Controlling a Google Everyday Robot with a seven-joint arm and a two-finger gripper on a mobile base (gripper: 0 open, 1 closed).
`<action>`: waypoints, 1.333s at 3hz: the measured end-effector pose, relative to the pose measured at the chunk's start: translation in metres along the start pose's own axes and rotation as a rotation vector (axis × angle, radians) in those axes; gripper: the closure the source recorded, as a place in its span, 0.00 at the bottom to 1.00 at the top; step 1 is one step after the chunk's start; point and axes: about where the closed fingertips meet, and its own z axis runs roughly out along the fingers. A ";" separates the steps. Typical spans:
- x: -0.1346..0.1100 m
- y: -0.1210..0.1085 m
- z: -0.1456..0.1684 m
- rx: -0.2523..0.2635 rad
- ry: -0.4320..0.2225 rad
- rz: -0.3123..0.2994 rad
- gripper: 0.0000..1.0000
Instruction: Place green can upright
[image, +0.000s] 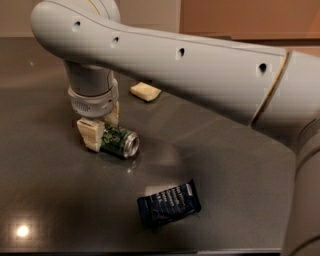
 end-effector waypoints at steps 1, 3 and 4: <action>0.000 -0.005 -0.004 -0.006 -0.017 -0.002 0.64; -0.002 -0.006 -0.045 -0.039 -0.169 -0.078 1.00; 0.000 -0.004 -0.069 -0.070 -0.309 -0.137 1.00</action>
Offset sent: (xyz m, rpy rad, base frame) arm 0.0074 -0.0082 0.0404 0.1398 -0.0187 0.0762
